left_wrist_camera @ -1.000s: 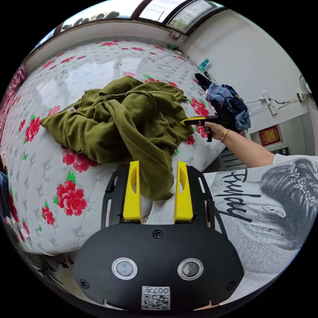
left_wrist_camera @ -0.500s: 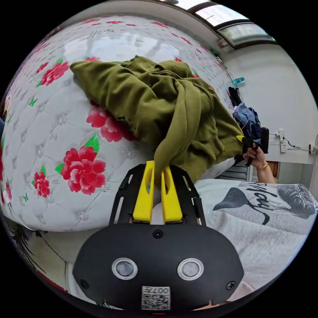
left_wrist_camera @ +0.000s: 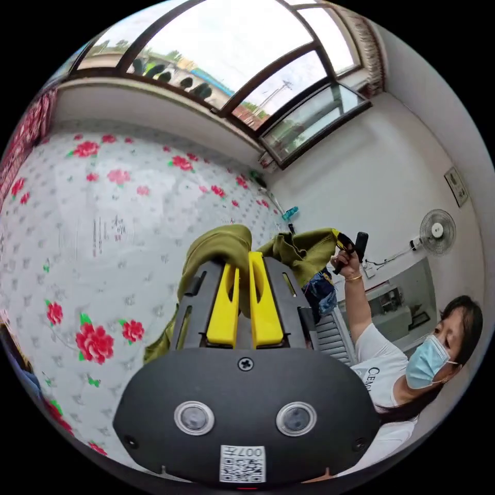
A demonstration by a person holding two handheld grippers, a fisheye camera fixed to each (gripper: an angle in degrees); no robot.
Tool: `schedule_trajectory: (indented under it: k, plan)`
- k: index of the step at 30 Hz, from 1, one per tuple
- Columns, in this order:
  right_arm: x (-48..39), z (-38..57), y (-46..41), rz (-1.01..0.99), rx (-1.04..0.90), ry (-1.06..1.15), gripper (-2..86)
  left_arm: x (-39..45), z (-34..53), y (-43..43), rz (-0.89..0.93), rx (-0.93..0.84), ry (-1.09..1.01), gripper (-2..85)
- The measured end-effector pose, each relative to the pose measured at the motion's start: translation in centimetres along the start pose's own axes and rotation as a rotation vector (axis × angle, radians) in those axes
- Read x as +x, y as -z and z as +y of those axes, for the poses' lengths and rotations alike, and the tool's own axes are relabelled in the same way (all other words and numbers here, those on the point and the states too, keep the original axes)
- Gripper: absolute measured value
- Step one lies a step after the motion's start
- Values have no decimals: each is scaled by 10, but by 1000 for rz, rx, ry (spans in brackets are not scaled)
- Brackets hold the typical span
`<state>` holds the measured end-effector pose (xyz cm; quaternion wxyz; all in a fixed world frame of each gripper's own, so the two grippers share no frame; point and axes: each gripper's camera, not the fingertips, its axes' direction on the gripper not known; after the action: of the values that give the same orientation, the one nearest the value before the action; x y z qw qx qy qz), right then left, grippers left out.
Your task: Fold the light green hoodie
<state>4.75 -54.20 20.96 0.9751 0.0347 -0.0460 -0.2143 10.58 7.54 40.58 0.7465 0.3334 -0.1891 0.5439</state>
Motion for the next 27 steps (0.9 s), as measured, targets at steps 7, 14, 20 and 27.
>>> schedule_trajectory:
  k: [7, 14, 20, 27]
  plan:
    - [-97, 35, 103, 158, 120, 224, 1, 72, 47, 79, -41, 59, -212, -6]
    - [-49, 210, 41, 171, -181, -21, 2, -17, 231, -25, -23, -119, 76, -5]
    - [22, 382, -58, 149, -525, -406, 4, -113, 454, -123, -69, -296, 532, -3]
    - [5, 460, -64, 103, -638, -510, 16, -91, 533, -129, -79, -405, 535, 29]
